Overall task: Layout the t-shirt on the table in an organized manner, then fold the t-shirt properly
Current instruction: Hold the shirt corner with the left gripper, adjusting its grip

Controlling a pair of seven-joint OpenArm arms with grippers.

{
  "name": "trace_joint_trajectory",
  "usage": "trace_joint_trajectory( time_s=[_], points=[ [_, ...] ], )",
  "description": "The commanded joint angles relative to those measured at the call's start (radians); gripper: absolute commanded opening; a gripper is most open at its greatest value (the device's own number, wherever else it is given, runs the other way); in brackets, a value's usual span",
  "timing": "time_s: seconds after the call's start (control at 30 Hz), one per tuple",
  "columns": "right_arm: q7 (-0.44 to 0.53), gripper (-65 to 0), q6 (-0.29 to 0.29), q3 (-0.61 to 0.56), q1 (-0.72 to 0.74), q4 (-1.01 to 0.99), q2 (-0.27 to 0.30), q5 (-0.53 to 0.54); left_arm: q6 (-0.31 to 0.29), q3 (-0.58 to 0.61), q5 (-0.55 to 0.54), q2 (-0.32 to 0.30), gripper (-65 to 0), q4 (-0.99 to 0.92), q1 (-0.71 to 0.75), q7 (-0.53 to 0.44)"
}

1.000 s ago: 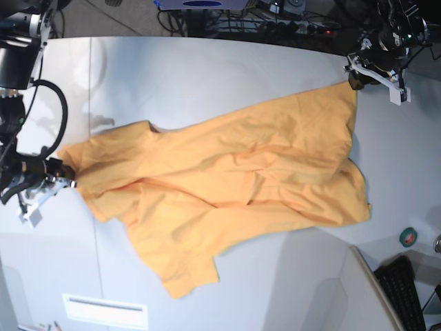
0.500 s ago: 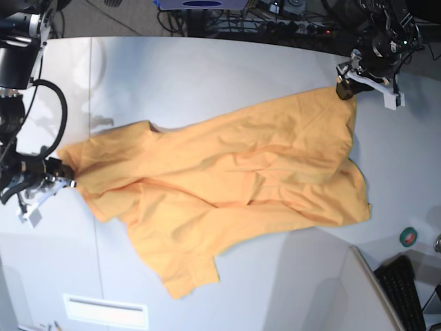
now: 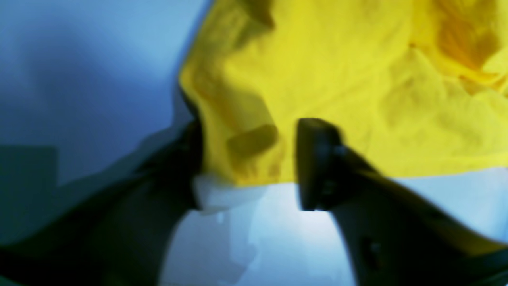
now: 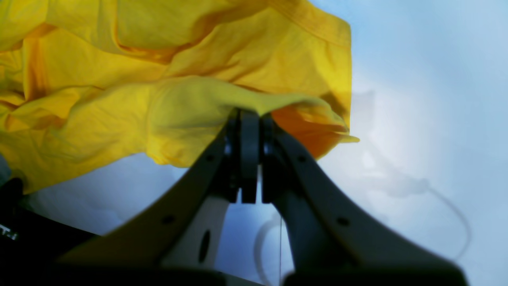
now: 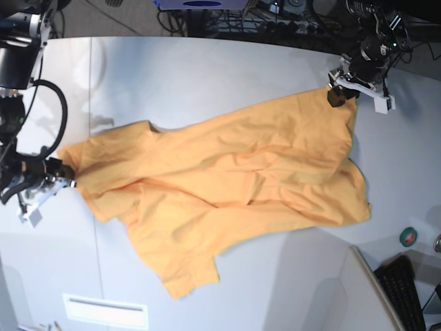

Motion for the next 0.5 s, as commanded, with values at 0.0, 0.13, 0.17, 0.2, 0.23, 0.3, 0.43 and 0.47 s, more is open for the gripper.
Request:
trace_joint_trajectory(
  time_s=[0.0, 0.13, 0.17, 0.2, 0.23, 0.3, 0.43, 0.47],
  points=[
    [0.011, -65.0, 0.006, 0.003, 0.023, 0.014, 0.015, 0.012, 0.005, 0.0, 0.022, -0.002, -45.3, 0.0, 0.009, 0.039],
    [0.011, -65.0, 0.006, 0.003, 0.016, 0.014, 0.015, 0.012, 0.005, -0.001, 0.022, -0.002, -65.0, 0.0, 0.007, 0.039],
    [0.011, -65.0, 0.006, 0.003, 0.016, 0.014, 0.015, 0.012, 0.005, -0.001, 0.022, -0.002, -65.0, 0.0, 0.007, 0.039],
    [0.011, -65.0, 0.006, 0.003, 0.016, 0.014, 0.015, 0.01, 0.005, -0.003, 0.022, -0.002, -65.0, 0.0, 0.006, 0.039],
    [0.011, -65.0, 0.006, 0.003, 0.016, 0.014, 0.015, 0.01, 0.005, -0.003, 0.022, -0.002, -65.0, 0.0, 0.006, 0.039],
    [0.011, -65.0, 0.006, 0.003, 0.014, 0.014, 0.015, 0.01, 0.007, -0.003, 0.022, -0.002, -65.0, 0.0, 0.006, 0.039],
    [0.011, -65.0, 0.006, 0.003, 0.011, 0.014, 0.015, 0.01, 0.01, -0.003, 0.022, -0.002, -57.3, 0.0, 0.009, 0.039],
    [0.011, -65.0, 0.006, 0.003, 0.01, 0.014, 0.015, 0.01, 0.01, -0.003, 0.022, -0.002, -52.3, 0.0, 0.012, 0.039]
  ],
)
